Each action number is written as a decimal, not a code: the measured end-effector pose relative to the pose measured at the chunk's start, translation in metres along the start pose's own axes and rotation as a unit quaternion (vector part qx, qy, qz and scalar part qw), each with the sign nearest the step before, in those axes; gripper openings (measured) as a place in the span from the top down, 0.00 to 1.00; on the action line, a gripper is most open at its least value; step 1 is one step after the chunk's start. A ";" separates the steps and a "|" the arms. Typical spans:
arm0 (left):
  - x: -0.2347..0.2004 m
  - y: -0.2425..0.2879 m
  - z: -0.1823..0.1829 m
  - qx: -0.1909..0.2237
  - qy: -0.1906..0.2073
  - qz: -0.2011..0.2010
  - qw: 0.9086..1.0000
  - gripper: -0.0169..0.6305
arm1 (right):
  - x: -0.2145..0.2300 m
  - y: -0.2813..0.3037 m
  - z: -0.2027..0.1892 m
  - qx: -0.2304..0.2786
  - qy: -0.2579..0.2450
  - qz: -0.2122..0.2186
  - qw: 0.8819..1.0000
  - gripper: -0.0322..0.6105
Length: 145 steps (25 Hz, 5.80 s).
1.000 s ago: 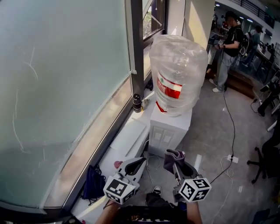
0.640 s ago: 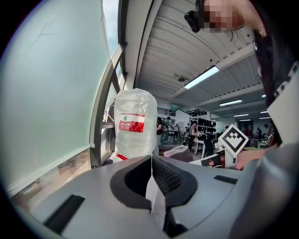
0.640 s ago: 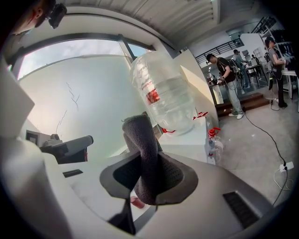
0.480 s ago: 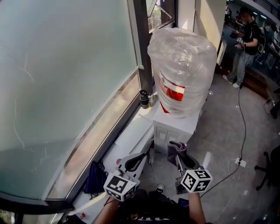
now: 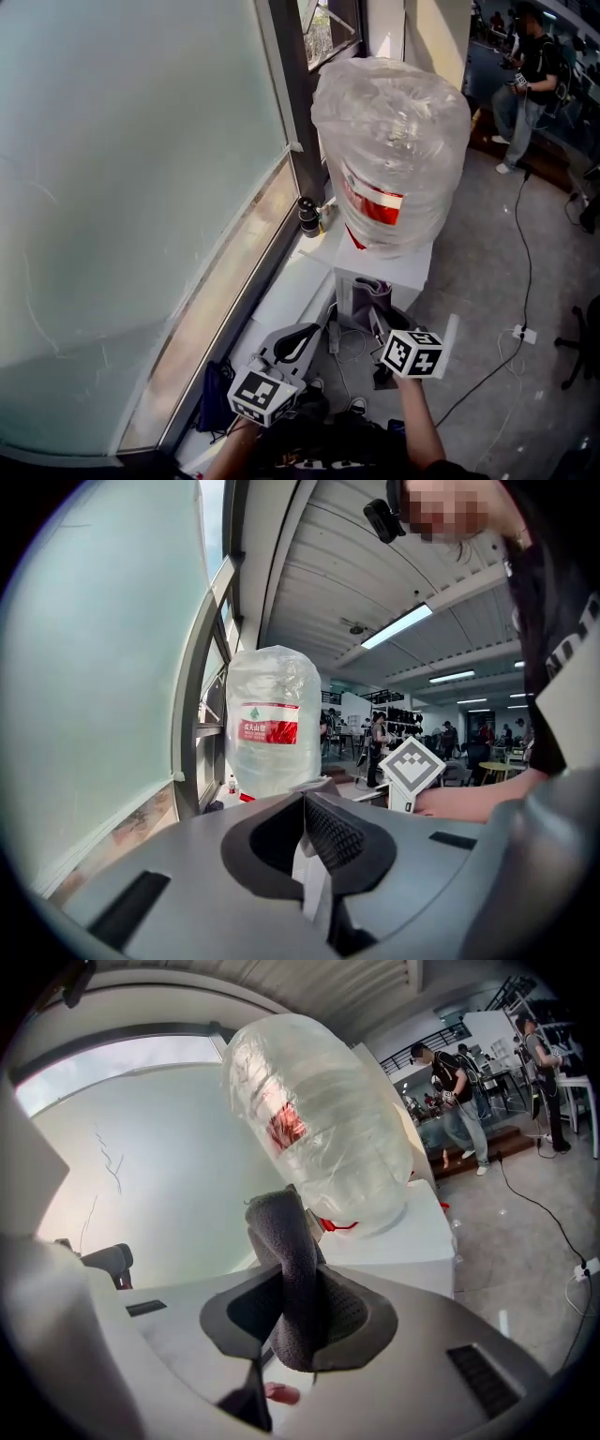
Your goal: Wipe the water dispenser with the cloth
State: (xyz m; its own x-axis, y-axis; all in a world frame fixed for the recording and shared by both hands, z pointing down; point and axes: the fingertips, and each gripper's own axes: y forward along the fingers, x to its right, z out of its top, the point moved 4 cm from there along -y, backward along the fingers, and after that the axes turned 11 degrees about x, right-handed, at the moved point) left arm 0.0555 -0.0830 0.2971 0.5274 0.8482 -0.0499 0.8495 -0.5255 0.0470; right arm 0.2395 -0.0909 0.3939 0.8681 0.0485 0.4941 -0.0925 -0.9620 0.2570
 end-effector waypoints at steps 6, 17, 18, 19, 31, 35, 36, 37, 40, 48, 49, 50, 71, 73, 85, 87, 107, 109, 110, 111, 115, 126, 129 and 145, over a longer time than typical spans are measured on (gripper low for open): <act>-0.032 0.013 0.006 0.008 0.011 -0.038 0.999 0.94 | -0.007 0.078 -0.012 -0.020 0.011 -0.047 0.999 0.79; -0.086 0.010 -0.002 0.011 0.001 -0.058 0.998 0.94 | 0.031 0.159 -0.037 -0.042 0.088 -0.171 0.980 0.79; -0.089 0.011 -0.002 0.011 0.000 -0.060 0.998 0.94 | 0.039 0.157 -0.038 -0.041 0.091 -0.180 0.979 0.79; -0.091 0.012 -0.003 0.010 0.001 -0.063 0.998 0.94 | 0.046 0.154 -0.038 -0.038 0.093 -0.188 0.977 0.79; -0.073 0.037 -0.009 0.005 -0.002 -0.119 0.993 0.94 | 0.136 0.066 -0.020 0.012 0.110 -0.268 0.957 0.79; -0.060 0.040 -0.006 0.002 -0.006 -0.125 0.992 0.94 | 0.166 0.033 -0.016 0.011 0.103 -0.300 0.948 0.79; -0.057 0.041 -0.007 0.004 -0.004 -0.130 0.992 0.94 | 0.173 0.025 -0.016 0.009 0.100 -0.308 0.946 0.79; -0.054 0.041 -0.007 0.005 -0.004 -0.132 0.991 0.94 | 0.181 0.018 -0.016 0.005 0.095 -0.317 0.944 0.79; -0.047 0.041 -0.009 0.003 -0.009 -0.132 0.991 0.94 | 0.199 -0.005 -0.017 -0.002 0.081 -0.338 0.937 0.79; -0.042 0.040 -0.017 0.000 -0.005 -0.128 0.992 0.94 | 0.184 -0.028 -0.002 0.015 0.032 -0.304 0.952 0.79; -0.043 0.039 -0.018 0.000 -0.005 -0.127 0.992 0.94 | 0.175 -0.025 0.000 0.014 0.021 -0.291 0.956 0.79; -0.044 0.038 -0.019 -0.001 -0.006 -0.126 0.992 0.94 | 0.165 -0.021 0.001 0.011 0.011 -0.276 0.961 0.79; -0.084 -0.008 -0.115 -0.018 -0.039 -0.046 0.998 0.94 | 0.048 0.139 -0.072 -0.107 -0.325 -0.088 0.936 0.79; -0.090 -0.010 -0.132 -0.021 -0.047 -0.034 0.998 0.94 | 0.054 0.148 -0.093 -0.126 -0.347 -0.084 0.926 0.79; -0.110 -0.026 -0.239 -0.017 -0.058 0.043 0.997 0.94 | 0.132 0.200 -0.220 -0.189 -0.358 -0.101 0.909 0.79; -0.111 -0.028 -0.253 -0.012 -0.060 0.056 0.997 0.94 | 0.144 0.210 -0.241 -0.195 -0.372 -0.095 0.902 0.79; -0.106 -0.009 -0.329 -0.011 -0.057 0.067 0.996 0.94 | 0.221 0.260 -0.386 -0.253 -0.341 -0.084 0.901 0.79; -0.098 -0.004 -0.319 -0.015 -0.065 0.061 0.996 0.94 | 0.205 0.245 -0.358 -0.244 -0.347 -0.057 0.904 0.79; -0.094 -0.001 -0.313 -0.016 -0.067 0.057 0.996 0.94 | 0.198 0.236 -0.341 -0.236 -0.341 -0.049 0.909 0.79; -0.090 0.002 -0.306 -0.017 -0.069 0.052 0.996 0.94 | 0.191 0.226 -0.324 -0.228 -0.330 -0.043 0.915 0.79; -0.075 0.015 -0.276 -0.015 -0.070 0.029 0.997 0.94 | 0.164 0.176 -0.254 -0.201 -0.311 -0.021 0.929 0.79; -0.059 0.036 -0.226 -0.017 -0.057 -0.023 0.998 0.94 | 0.087 0.078 -0.062 -0.060 -0.321 -0.034 0.945 0.79; -0.057 0.040 -0.220 -0.016 -0.054 -0.030 0.998 0.94 | 0.084 0.075 -0.033 -0.017 -0.333 -0.053 0.941 0.79; -0.062 0.042 -0.249 -0.033 -0.065 -0.026 0.997 0.94 | 0.148 0.118 -0.140 -0.063 -0.361 -0.090 0.926 0.79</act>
State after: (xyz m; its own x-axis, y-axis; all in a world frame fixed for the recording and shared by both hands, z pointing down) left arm 0.0549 -0.1404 0.5500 0.4838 0.8561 -0.1818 0.8752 -0.4717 0.1074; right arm 0.2886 -0.1600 0.6133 0.9708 -0.0314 -0.2379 0.0681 -0.9146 0.3985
